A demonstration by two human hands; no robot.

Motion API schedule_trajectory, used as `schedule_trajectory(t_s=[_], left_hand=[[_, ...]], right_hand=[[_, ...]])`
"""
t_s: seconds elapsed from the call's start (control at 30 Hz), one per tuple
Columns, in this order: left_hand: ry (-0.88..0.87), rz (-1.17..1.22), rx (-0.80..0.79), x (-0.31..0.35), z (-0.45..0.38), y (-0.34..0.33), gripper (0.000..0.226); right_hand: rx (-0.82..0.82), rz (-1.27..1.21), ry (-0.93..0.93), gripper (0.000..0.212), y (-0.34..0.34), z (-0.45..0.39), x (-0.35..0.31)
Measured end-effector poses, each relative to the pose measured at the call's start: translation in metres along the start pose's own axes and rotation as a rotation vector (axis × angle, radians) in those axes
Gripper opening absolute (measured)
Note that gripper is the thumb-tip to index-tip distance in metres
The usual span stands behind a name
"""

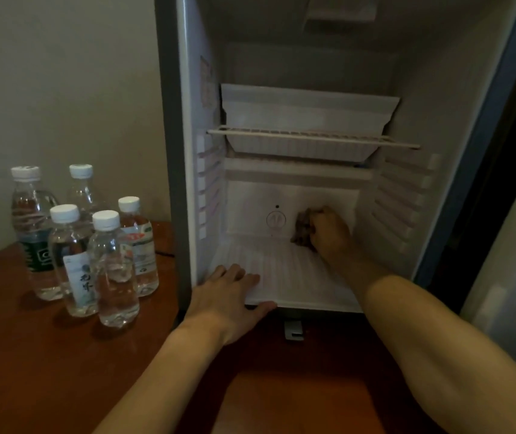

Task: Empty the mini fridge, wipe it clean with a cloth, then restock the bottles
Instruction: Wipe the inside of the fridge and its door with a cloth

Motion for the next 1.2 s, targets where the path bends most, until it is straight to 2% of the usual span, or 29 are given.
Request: schedule_trajectory(t_s=[0.03,0.13,0.3,0.43,0.57,0.73,0.9,0.97,1.1,1.2], left_hand=[[0.003,0.0,-0.014,0.0,0.0,0.0,0.073],[0.007,0.009,-0.044,0.0,0.0,0.002,0.073],[0.0,0.015,-0.092,0.004,0.001,0.003,0.071],[-0.004,0.03,-0.1,0.005,0.005,0.006,0.069],[-0.013,0.028,-0.141,0.005,0.002,0.007,0.067],[-0.026,0.02,-0.11,0.004,0.0,0.006,0.066],[-0.029,0.021,-0.095,0.003,-0.002,0.004,0.07],[-0.023,0.025,-0.086,0.003,-0.002,0.004,0.07],[-0.01,0.024,-0.104,0.003,-0.001,0.002,0.072],[0.001,0.035,-0.121,0.001,0.0,0.002,0.072]], right_hand=[[-0.022,-0.031,0.043,0.015,0.004,0.001,-0.01],[0.013,0.105,0.181,0.028,0.029,-0.005,-0.045],[0.108,0.013,0.332,0.027,0.096,-0.015,-0.118],[0.15,-0.006,0.317,0.036,0.125,-0.032,-0.15],[0.21,0.006,0.228,0.041,0.113,-0.033,-0.148],[0.203,0.048,0.16,0.049,0.095,-0.044,-0.162],[0.139,0.148,0.278,0.055,0.063,-0.045,-0.204],[0.12,0.168,0.274,0.067,0.058,-0.046,-0.214],[0.061,0.259,0.293,0.09,0.059,-0.047,-0.212],[0.02,0.229,0.372,0.09,0.064,-0.05,-0.206]])
Point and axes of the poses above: each hand's wrist, its own z-axis away from the middle knuckle, its own y-axis out of the back of the hand, x = y × z, the point moved 10 cm from there along -z, towards the middle knuckle
